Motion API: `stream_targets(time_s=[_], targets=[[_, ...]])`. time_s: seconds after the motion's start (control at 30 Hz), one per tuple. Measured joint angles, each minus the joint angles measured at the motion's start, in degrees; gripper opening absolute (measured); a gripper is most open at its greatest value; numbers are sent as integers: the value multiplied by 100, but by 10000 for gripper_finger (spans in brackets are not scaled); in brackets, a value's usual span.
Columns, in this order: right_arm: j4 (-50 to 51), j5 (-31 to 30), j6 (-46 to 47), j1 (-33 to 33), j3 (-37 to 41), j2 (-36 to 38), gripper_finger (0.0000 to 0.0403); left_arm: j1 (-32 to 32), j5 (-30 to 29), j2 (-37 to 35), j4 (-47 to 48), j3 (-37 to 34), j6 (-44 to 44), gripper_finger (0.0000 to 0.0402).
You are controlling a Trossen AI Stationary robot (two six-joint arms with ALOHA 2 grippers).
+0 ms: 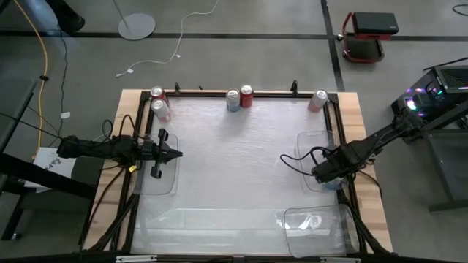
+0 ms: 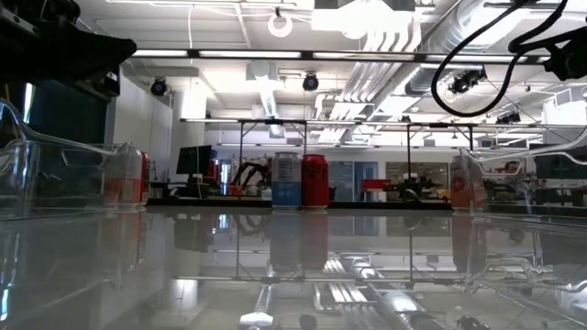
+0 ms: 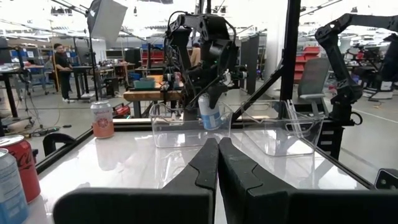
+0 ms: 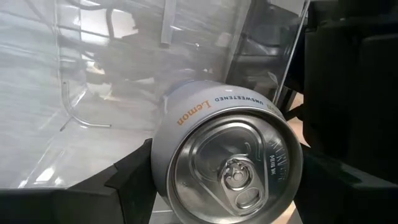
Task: Sort soda cans
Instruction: Put the right blue-white soda can into the right transparent bin, then put the blue-white soda can into the right transparent bin
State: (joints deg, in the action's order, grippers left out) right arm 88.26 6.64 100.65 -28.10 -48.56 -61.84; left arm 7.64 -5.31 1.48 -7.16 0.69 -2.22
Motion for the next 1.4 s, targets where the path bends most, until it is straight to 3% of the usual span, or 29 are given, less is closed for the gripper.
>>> stream_targets(time_s=[0.5, 0.87, 1.2, 1.4], targets=[[-301, -149, -60, -357, 4, -386, 296, 1, -1, 2, 0, 0, -57, 0], [-689, 333, -25, -535, 352, -363, 302, 0, -1, 2, 0, 0, -42, 0], [-626, 487, 166, -528, 426, -74, 364, 2, -1, 2, -2, 0, -42, 0], [-461, 221, 302, -529, 350, 194, 371, 2, -1, 1, -24, 0, -40, 0]])
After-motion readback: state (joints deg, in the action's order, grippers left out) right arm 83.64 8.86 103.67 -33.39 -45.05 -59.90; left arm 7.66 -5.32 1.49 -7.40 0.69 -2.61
